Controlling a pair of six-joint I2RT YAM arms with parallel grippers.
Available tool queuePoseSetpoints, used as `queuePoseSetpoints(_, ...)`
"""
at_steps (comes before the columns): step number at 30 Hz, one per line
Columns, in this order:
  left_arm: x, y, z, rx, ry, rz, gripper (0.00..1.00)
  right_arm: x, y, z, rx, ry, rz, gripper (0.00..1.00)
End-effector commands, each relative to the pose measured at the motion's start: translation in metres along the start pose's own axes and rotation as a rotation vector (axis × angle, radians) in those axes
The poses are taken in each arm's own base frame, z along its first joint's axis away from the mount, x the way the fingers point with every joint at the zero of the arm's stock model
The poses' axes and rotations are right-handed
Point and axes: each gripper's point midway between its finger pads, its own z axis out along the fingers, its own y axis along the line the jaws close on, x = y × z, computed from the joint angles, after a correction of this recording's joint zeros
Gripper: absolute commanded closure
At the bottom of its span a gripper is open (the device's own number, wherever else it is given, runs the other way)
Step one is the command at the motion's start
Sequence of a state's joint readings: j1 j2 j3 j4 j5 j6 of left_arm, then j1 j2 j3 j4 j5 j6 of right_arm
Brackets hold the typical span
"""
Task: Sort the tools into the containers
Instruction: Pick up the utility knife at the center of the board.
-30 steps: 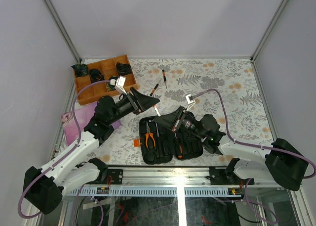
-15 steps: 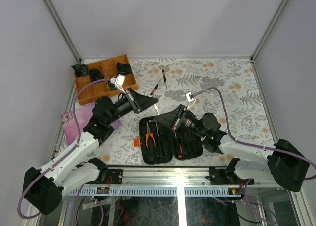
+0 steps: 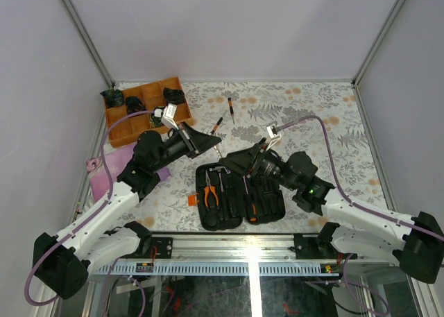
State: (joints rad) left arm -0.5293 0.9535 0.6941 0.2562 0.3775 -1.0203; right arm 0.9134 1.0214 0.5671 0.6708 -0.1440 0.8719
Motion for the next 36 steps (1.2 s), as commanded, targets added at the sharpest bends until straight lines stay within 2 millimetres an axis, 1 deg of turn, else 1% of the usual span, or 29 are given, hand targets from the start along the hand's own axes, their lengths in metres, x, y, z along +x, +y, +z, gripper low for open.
queuePoseSetpoints(1,-0.01,0.009,0.003,-0.091,-0.018,0.02,1.0,-0.03,-0.009,0.0,0.141,-0.024,-0.22,0.31)
queuePoseSetpoints(3,-0.008,0.016,0.003,-0.121,-0.013,0.01,1.0,-0.03,-0.019,0.001,0.227,0.005,-0.297,0.33)
queuePoseSetpoints(5,-0.008,0.02,0.004,-0.143,-0.008,0.005,1.0,-0.031,-0.027,0.003,0.309,0.012,-0.371,0.35)
queuePoseSetpoints(6,-0.007,0.022,0.005,-0.149,-0.005,0.002,1.0,-0.029,-0.028,0.005,0.337,0.028,-0.405,0.35)
queuePoseSetpoints(8,-0.007,0.023,0.005,-0.152,-0.002,-0.002,1.0,-0.024,-0.026,0.01,0.349,0.059,-0.449,0.36)
queuePoseSetpoints(11,-0.005,0.024,0.006,-0.152,0.004,-0.007,1.0,-0.017,-0.024,0.018,0.347,0.085,-0.47,0.39)
queuePoseSetpoints(17,-0.004,0.022,0.005,-0.144,0.01,-0.005,1.0,-0.004,-0.035,0.019,0.389,0.154,-0.498,0.46)
queuePoseSetpoints(20,-0.003,0.023,0.006,-0.145,0.015,-0.004,1.0,0.002,-0.037,0.02,0.378,0.175,-0.496,0.5)
queuePoseSetpoints(24,-0.002,0.024,0.005,-0.145,0.018,-0.007,1.0,0.005,-0.035,0.022,0.363,0.191,-0.496,0.59)
queuePoseSetpoints(31,0.001,0.025,0.004,-0.142,0.031,-0.003,1.0,0.006,-0.031,0.025,0.34,0.191,-0.491,0.83)
queuePoseSetpoints(34,0.002,0.025,0.004,-0.14,0.037,-0.001,0.95,0.007,-0.032,0.024,0.342,0.191,-0.482,0.91)
queuePoseSetpoints(35,0.003,0.024,0.004,-0.138,0.04,-0.001,0.9,0.007,-0.032,0.024,0.346,0.19,-0.479,0.93)
queuePoseSetpoints(36,0.003,0.025,0.004,-0.139,0.04,-0.001,0.83,0.006,-0.032,0.023,0.35,0.187,-0.475,0.95)
